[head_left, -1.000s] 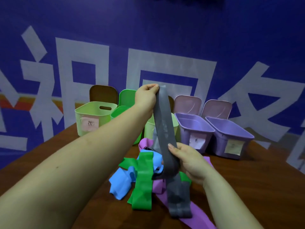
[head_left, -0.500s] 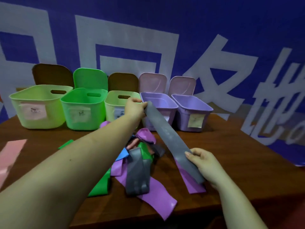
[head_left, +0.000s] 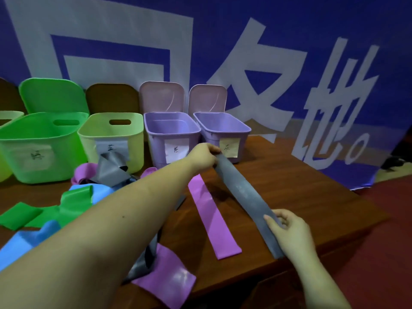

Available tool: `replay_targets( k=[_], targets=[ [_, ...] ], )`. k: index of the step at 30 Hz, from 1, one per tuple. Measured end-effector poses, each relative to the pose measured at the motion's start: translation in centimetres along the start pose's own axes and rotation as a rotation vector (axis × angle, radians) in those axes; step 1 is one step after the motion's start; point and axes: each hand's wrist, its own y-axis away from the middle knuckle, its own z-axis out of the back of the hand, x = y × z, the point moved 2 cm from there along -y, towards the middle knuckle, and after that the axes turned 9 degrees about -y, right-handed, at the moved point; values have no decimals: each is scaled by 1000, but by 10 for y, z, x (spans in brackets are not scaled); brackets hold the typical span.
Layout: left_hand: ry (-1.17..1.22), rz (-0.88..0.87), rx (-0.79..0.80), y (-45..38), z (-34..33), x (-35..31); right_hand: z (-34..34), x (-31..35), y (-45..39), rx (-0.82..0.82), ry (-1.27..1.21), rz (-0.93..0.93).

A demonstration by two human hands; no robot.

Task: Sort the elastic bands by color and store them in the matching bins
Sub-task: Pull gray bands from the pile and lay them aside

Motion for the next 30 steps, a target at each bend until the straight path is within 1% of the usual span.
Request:
replay_targets(
  k=[2, 3, 5, 7, 9, 11, 13, 14, 16, 18, 20, 22, 25, 27, 30],
  targets=[
    [-258, -124, -27, -12, -10, -5, -2, -6, 3, -75, 27, 8],
    [-379, -170, -48, -17, -16, -7, -4, -7, 2, -80, 40, 8],
    [-625, -232, -92, -24, -28, -8, -7, -7, -4, -24, 111, -15],
    [-817, -289, -116, -27, -43, -5, -7, -6, -15, 56, 194, -24],
    [-905, -318, -107, -28, -55, 0, -8, -4, -25, 99, 231, -17],
    [-970, -306, -36, -31, -66, 8, -10, -4, -31, 98, 260, -10],
    [-1058, -271, 52, -32, -72, 16, -12, -6, -33, 61, 300, 12],
    [-1109, -255, 72, -32, -74, 19, -12, -7, -33, 36, 317, 37],
    [-1192, -236, 56, -29, -75, 23, -12, -11, -32, 3, 326, 94],
    [-1188, -229, 87, -24, -79, 25, -11, -12, -31, 21, 333, 134],
    [-1119, -257, 219, -16, -90, 22, -13, -12, -32, 79, 360, 156],
    [-1052, -261, 315, -4, -100, 21, -15, -11, -33, 153, 414, 124],
    [-973, -182, 381, 9, -103, 24, -17, -12, -36, 267, 514, 60],
    [-940, -149, 424, 15, -98, 25, -18, -12, -37, 323, 528, 26],
    [-856, -209, 398, 28, -82, 14, -19, -9, -39, 391, 548, -10]
  ],
)
